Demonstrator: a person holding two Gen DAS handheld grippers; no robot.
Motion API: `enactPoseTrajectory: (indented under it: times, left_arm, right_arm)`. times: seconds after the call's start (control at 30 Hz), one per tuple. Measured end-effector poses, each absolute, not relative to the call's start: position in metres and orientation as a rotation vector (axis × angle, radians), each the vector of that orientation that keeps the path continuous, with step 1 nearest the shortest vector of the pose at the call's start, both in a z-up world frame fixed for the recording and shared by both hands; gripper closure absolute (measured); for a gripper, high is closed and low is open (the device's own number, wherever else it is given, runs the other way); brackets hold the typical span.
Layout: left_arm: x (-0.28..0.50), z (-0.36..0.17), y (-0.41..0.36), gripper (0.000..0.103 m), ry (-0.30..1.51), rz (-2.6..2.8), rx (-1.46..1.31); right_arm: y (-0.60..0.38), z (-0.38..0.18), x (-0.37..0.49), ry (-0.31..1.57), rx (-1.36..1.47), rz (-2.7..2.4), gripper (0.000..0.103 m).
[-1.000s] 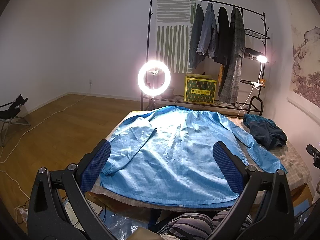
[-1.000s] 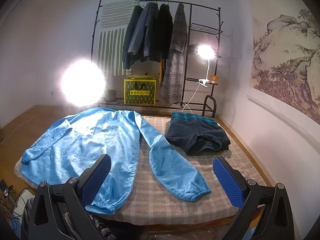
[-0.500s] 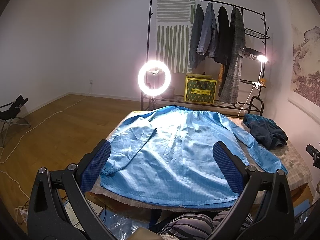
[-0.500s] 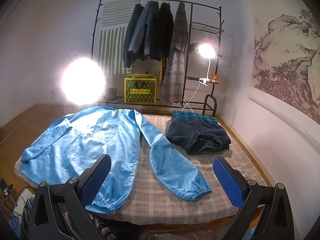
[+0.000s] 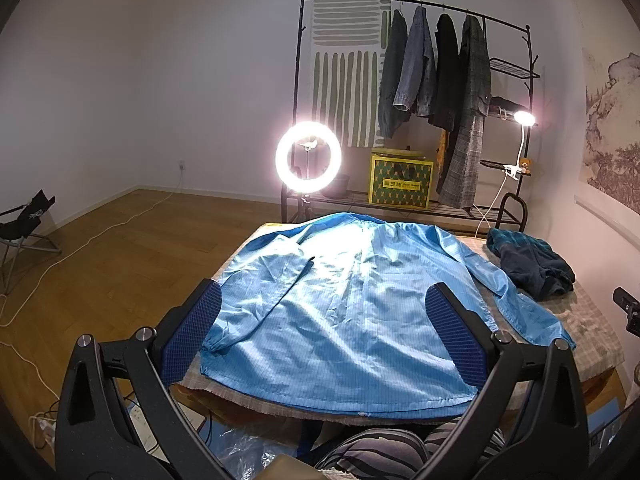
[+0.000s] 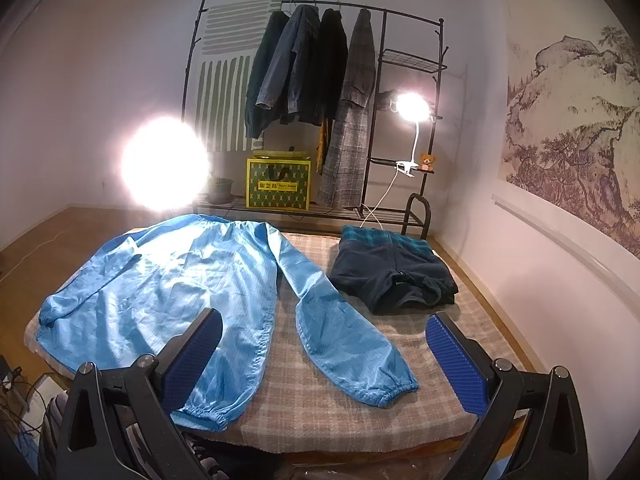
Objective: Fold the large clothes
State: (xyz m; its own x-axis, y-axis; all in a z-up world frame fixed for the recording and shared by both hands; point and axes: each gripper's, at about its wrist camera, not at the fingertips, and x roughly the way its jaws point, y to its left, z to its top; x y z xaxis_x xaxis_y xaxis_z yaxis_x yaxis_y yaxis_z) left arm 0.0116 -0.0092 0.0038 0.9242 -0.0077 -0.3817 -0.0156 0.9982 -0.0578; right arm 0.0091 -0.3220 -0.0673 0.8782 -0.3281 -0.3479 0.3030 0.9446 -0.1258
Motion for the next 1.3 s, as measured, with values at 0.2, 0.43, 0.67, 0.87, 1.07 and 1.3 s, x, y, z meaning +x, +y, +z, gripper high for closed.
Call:
enactPoseTrajectory:
  times: [0.2, 0.43, 0.67, 0.87, 1.07, 1.3]
  left_arm:
    - [0.012, 0.003, -0.009, 0.000, 0.391, 0.005, -0.062]
    - [0.012, 0.003, -0.009, 0.000, 0.391, 0.004, -0.057]
    - [0.014, 0.001, -0.006, 0.000, 0.393, 0.006, -0.057]
    - [0.023, -0.012, 0.012, 0.000, 0.397, 0.021, -0.056]
    - [0.032, -0.014, 0.018, 0.000, 0.399, 0.040, -0.052]
    - [0.052, -0.020, 0.036, 0.000, 0.415, 0.083, -0.054]
  right_arm:
    - [-0.322, -0.067, 0.009, 0.374, -0.069, -0.328, 0.000]
    - [-0.322, -0.067, 0.010, 0.375, -0.070, -0.327, 0.000]
    - [-0.319, -0.064, 0.012, 0.368, -0.081, -0.324, 0.000]
    - [-0.313, -0.060, 0.027, 0.364, -0.091, -0.317, 0.000]
    - [-0.307, -0.056, 0.047, 0.346, -0.103, -0.311, 0.000]
    - [-0.304, -0.054, 0.087, 0.359, -0.105, -0.299, 0.000]
